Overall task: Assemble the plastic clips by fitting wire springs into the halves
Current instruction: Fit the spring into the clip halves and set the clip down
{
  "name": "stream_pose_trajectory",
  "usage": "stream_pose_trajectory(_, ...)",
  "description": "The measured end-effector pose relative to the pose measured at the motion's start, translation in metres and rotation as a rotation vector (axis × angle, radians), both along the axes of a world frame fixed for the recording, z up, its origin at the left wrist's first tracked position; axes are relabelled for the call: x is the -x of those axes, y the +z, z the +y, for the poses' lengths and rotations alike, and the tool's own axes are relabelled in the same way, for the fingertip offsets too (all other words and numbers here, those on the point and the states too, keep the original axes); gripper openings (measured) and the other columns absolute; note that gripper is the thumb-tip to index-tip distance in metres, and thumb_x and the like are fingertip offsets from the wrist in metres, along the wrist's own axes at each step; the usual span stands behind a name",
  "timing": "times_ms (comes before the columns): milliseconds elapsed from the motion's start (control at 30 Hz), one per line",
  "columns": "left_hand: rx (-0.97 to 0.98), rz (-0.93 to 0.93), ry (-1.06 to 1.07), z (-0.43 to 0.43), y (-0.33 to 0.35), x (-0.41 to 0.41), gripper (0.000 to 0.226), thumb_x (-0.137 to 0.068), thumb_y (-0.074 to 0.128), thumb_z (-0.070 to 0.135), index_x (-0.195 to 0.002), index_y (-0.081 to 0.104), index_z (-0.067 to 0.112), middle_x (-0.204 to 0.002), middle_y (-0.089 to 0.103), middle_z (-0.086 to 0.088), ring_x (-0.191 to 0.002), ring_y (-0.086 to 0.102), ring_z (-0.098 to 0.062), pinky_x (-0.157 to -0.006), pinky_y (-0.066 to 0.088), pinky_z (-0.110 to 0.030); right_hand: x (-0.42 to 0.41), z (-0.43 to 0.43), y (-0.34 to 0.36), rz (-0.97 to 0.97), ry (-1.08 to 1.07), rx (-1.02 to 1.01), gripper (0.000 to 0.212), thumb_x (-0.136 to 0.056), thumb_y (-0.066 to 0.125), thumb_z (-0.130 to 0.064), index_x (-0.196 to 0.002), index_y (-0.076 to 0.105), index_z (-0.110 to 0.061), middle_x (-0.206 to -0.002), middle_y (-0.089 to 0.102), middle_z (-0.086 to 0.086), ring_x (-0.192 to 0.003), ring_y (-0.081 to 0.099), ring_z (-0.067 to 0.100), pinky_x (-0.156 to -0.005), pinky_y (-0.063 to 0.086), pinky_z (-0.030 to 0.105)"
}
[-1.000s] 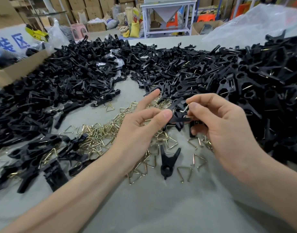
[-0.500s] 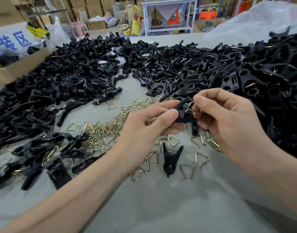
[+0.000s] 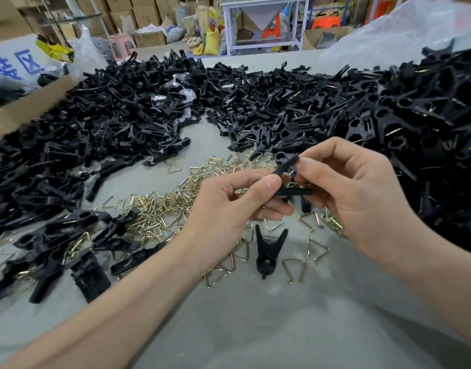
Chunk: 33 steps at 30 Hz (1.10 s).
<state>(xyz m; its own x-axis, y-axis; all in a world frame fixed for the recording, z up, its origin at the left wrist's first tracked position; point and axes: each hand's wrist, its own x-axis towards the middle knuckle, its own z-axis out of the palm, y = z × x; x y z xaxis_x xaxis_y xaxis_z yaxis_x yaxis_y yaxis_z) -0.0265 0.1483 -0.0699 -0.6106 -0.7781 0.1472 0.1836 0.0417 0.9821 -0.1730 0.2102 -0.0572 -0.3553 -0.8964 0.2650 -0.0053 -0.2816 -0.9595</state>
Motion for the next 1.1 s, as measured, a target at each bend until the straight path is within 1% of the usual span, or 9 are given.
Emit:
stream_pose_trajectory(133, 0.029, -0.043, 0.023, 0.000, -0.001, -0.001, 0.021, -0.079, 0.063, 0.032, -0.085, 0.075, 0.014, -0.084, 0.074, -0.009, -0.069, 0.071, -0.015, -0.064, 0.053, -0.018, -0.003, 0.000, -0.003, 0.134, -0.077, 0.037, 0.008, -0.085, 0.066, -0.006, -0.079, 0.063, -0.011, -0.065, 0.066, -0.003, -0.059, 0.059, 0.004, -0.053, 0.043, 0.012)
stream_pose_trajectory(267, 0.031, -0.050, 0.027, 0.000, -0.003, 0.000, 0.023, -0.078, 0.063, 0.032, -0.084, 0.074, 0.012, -0.078, 0.074, -0.010, -0.067, 0.070, -0.014, -0.062, 0.053, -0.017, -0.004, 0.001, -0.002, 0.182, -0.078, 0.091, 0.013, -0.083, 0.068, -0.002, -0.084, 0.059, -0.012, -0.067, 0.067, -0.004, -0.062, 0.061, 0.003, -0.061, 0.049, 0.016)
stream_pose_trajectory(433, 0.024, -0.051, 0.012, -0.003, -0.005, -0.002, 0.024, -0.078, 0.063, 0.032, -0.084, 0.074, 0.012, -0.075, 0.073, -0.007, -0.067, 0.070, -0.014, -0.063, 0.053, -0.017, -0.004, 0.002, 0.000, 0.278, -0.063, 0.143, 0.024, -0.082, 0.068, 0.000, -0.090, 0.052, -0.016, -0.061, 0.063, -0.013, -0.053, 0.057, -0.003, -0.052, 0.038, 0.005)
stream_pose_trajectory(567, 0.034, -0.067, 0.007, -0.005, -0.008, -0.001, 0.028, -0.078, 0.065, 0.034, -0.085, 0.074, 0.008, -0.073, 0.072, -0.005, -0.063, 0.068, -0.013, -0.060, 0.052, -0.017, -0.004, 0.001, -0.002, 0.124, -0.050, 0.094, 0.019, -0.081, 0.067, 0.001, -0.085, 0.055, -0.013, -0.061, 0.064, -0.008, -0.059, 0.063, 0.002, -0.060, 0.047, 0.012)
stream_pose_trajectory(667, 0.098, -0.118, 0.041, -0.006, -0.010, -0.002, 0.034, -0.083, 0.064, 0.037, -0.085, 0.075, 0.004, -0.059, 0.064, -0.001, -0.055, 0.058, -0.011, -0.057, 0.046, -0.017, -0.004, 0.000, -0.004, -0.061, -0.012, 0.040, 0.013, -0.076, 0.069, -0.009, -0.081, 0.058, -0.011, -0.060, 0.064, -0.004, -0.061, 0.065, 0.007, -0.063, 0.053, 0.018)
stream_pose_trajectory(833, 0.101, -0.106, 0.049, -0.007, -0.010, -0.001, 0.038, -0.082, 0.062, 0.035, -0.087, 0.073, -0.001, -0.054, 0.056, 0.003, -0.053, 0.050, -0.007, -0.057, 0.042, -0.013, -0.002, 0.000, -0.005, -0.172, 0.044, -0.067, 0.023, -0.061, 0.072, -0.022, -0.077, 0.060, -0.011, -0.061, 0.067, -0.001, -0.061, 0.067, 0.011, -0.067, 0.057, 0.024)
stream_pose_trajectory(900, 0.049, -0.056, 0.014, -0.007, -0.010, -0.001, 0.039, -0.083, 0.059, 0.028, -0.091, 0.069, -0.009, -0.060, 0.055, -0.003, -0.055, 0.049, -0.008, -0.058, 0.042, -0.015, 0.001, -0.002, -0.005, -0.280, 0.133, -0.120, 0.030, -0.056, 0.073, -0.023, -0.081, 0.060, -0.011, -0.063, 0.068, 0.002, -0.062, 0.067, 0.014, -0.064, 0.055, 0.023)
stream_pose_trajectory(1000, 0.018, -0.018, -0.065, -0.007, -0.008, -0.003, 0.042, -0.085, 0.061, 0.026, -0.095, 0.065, -0.014, -0.081, 0.055, -0.015, -0.063, 0.049, -0.012, -0.061, 0.042, -0.018, 0.004, -0.002, -0.004, -0.418, 0.314, -0.156, 0.032, -0.063, 0.070, -0.021, -0.092, 0.062, -0.011, -0.073, 0.068, 0.002, -0.068, 0.065, 0.013, -0.067, 0.054, 0.022)
stream_pose_trajectory(1100, 0.103, -0.043, -0.081, -0.008, -0.004, -0.007, 0.044, -0.078, 0.065, 0.038, -0.092, 0.071, -0.004, -0.116, 0.059, -0.001, -0.103, 0.056, -0.013, -0.080, 0.046, -0.024, 0.006, 0.000, 0.000, -0.471, 0.473, -0.206, 0.053, -0.059, 0.080, -0.035, -0.103, 0.064, -0.010, -0.093, 0.066, 0.007, -0.083, 0.062, 0.016, -0.067, 0.052, 0.023)
